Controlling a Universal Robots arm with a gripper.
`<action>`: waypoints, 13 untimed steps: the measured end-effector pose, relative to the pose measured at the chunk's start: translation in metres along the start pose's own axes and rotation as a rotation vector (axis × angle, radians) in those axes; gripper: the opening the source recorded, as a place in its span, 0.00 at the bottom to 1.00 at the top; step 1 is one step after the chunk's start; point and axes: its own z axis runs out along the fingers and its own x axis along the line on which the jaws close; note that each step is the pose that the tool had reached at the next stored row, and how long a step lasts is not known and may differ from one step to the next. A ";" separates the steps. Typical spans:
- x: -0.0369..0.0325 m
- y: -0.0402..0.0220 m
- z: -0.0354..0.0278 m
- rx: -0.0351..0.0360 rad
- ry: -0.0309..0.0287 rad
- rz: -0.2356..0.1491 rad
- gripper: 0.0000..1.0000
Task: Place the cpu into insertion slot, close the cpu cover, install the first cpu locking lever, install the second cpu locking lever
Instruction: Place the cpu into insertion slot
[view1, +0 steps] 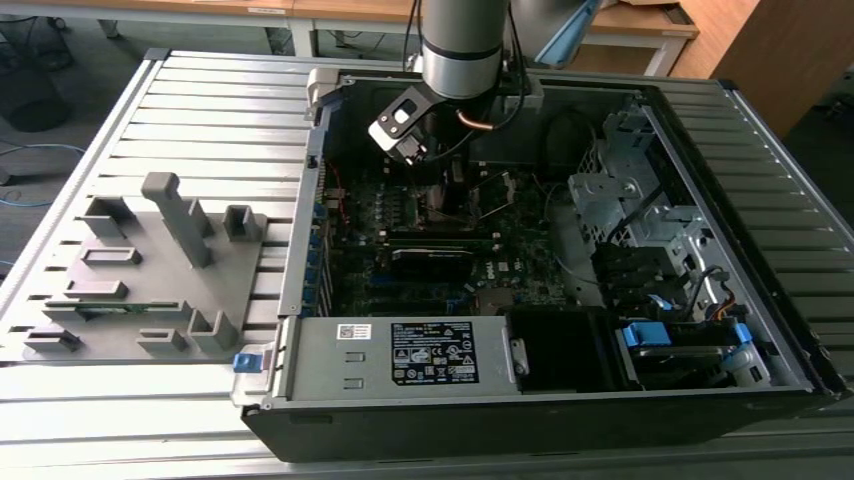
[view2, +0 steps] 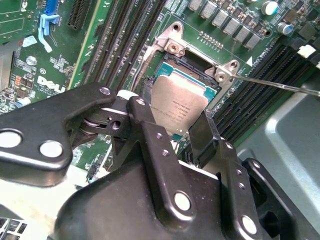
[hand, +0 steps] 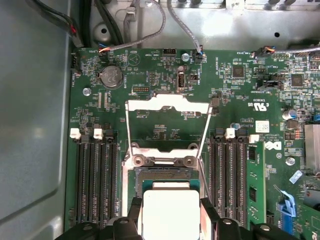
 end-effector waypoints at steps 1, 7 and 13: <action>0.0010 0.0000 0.0000 0.0000 -0.0001 0.000 0.54; 0.0019 -0.0002 0.0030 0.0000 -0.0003 0.000 0.54; 0.0019 0.0005 0.0027 0.0000 -0.0008 0.000 0.54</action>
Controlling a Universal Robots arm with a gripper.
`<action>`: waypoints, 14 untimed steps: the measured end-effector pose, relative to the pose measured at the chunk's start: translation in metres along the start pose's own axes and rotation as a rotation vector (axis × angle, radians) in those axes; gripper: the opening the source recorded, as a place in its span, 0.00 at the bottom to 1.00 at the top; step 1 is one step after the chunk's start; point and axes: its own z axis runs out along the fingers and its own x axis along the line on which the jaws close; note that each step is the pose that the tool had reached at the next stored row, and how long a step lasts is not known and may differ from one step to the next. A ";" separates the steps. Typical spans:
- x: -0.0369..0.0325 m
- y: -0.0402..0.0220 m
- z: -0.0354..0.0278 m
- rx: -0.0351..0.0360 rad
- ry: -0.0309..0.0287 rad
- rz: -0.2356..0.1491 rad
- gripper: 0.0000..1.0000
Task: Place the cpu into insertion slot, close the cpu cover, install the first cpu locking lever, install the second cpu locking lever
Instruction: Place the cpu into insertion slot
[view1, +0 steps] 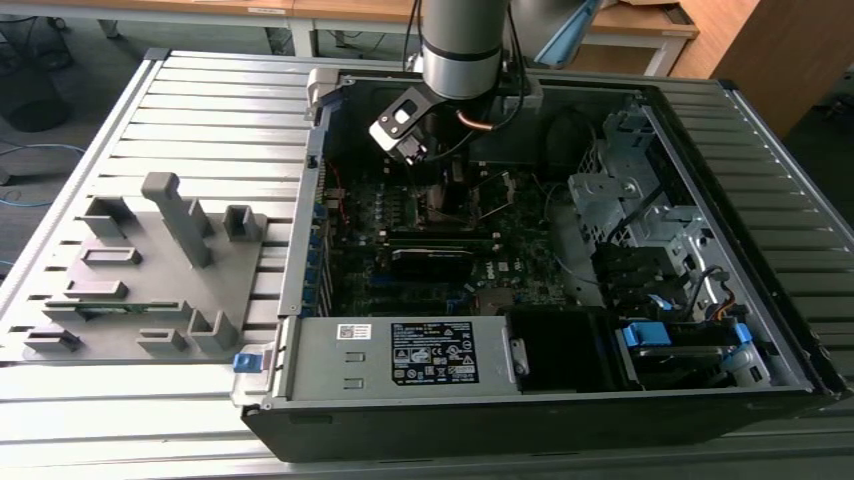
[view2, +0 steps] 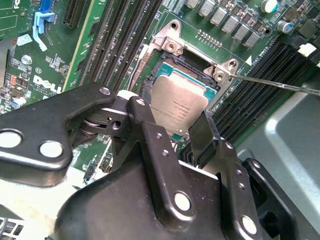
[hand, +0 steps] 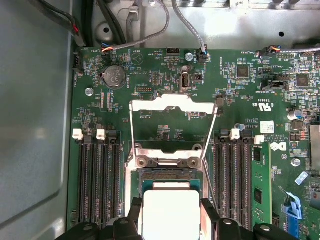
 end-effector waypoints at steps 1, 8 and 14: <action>0.0000 0.0003 0.0000 0.0001 -0.0005 0.000 0.54; 0.0001 0.0008 0.0024 0.0001 -0.0025 0.000 0.54; 0.0001 0.0006 0.0052 0.0002 -0.0039 0.000 0.54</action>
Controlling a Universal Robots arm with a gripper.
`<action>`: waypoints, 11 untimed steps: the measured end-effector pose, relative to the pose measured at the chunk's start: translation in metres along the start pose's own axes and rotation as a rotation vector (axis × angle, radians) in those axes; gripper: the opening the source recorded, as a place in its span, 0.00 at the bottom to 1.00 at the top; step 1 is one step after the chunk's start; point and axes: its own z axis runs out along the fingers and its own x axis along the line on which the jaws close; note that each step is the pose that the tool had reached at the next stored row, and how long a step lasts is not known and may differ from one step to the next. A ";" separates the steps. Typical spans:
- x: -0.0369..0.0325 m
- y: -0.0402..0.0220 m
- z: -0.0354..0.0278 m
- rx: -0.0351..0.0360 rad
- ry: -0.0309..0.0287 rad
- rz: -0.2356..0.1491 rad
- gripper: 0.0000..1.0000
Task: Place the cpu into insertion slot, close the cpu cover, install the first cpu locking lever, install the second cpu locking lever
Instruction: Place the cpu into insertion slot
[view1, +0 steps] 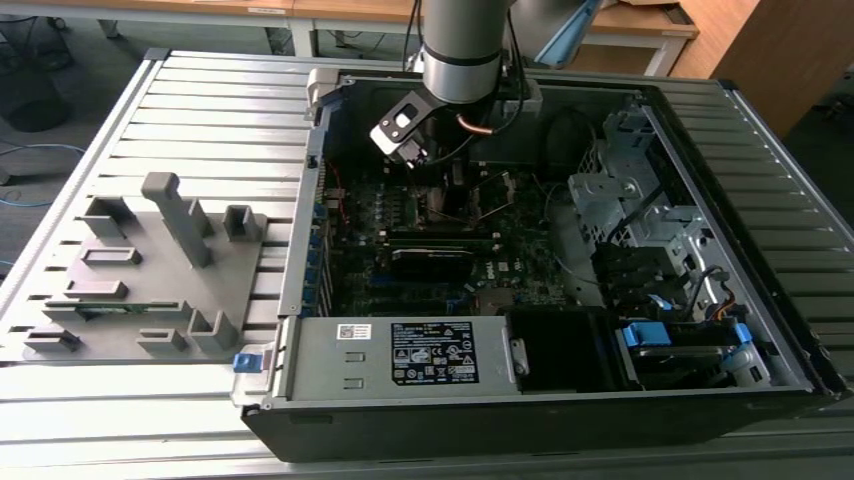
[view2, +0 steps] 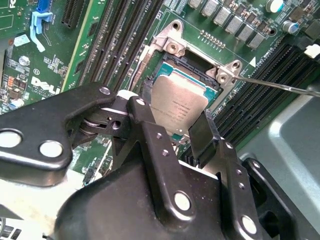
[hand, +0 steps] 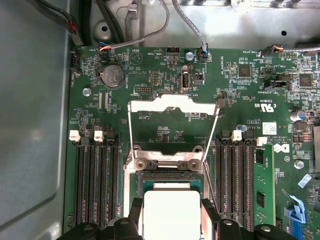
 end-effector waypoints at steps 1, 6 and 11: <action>0.0000 0.0000 0.0001 -0.0001 0.0001 0.000 0.54; 0.0001 -0.0003 0.0054 -0.0001 0.0002 0.000 0.54; 0.0001 -0.0003 0.0066 -0.0001 0.0001 0.000 0.54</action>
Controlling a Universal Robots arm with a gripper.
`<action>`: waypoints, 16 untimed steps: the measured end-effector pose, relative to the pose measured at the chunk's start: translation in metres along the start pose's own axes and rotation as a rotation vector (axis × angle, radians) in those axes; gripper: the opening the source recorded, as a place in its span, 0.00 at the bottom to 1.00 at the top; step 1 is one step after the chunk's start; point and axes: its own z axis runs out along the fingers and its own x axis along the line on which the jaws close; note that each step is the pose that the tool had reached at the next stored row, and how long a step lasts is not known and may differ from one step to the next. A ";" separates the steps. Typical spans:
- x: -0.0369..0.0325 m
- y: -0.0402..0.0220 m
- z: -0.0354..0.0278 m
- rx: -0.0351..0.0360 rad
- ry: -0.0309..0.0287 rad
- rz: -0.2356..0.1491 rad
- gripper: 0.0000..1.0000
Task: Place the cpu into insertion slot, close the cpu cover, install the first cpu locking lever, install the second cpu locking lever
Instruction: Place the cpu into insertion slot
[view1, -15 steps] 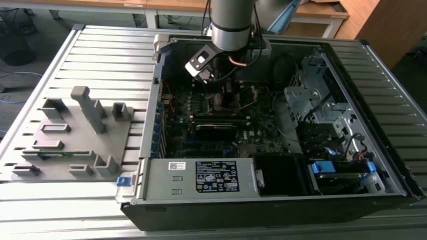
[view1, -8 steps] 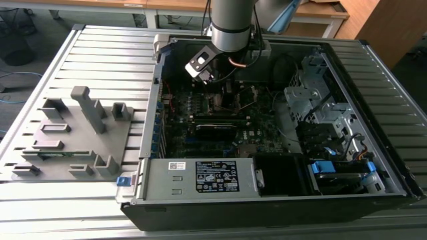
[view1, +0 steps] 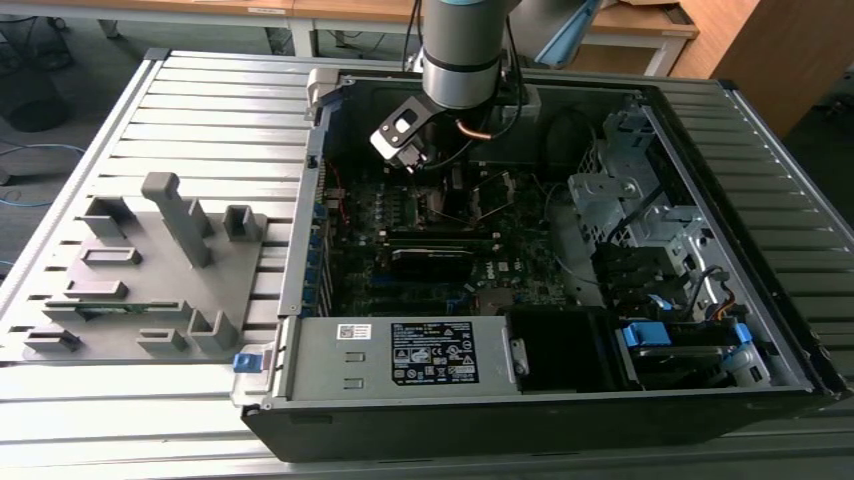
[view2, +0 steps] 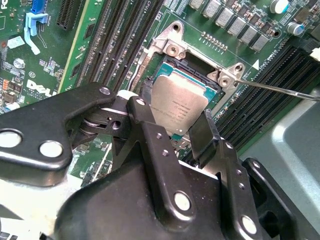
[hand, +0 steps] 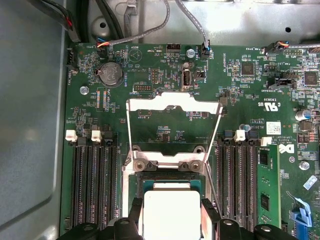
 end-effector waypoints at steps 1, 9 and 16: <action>0.0000 0.0000 0.0000 0.0000 0.0000 0.000 0.54; 0.0000 0.0000 -0.0004 -0.0001 0.0001 0.000 0.54; 0.0000 0.0000 -0.0004 0.0054 0.0000 0.000 0.54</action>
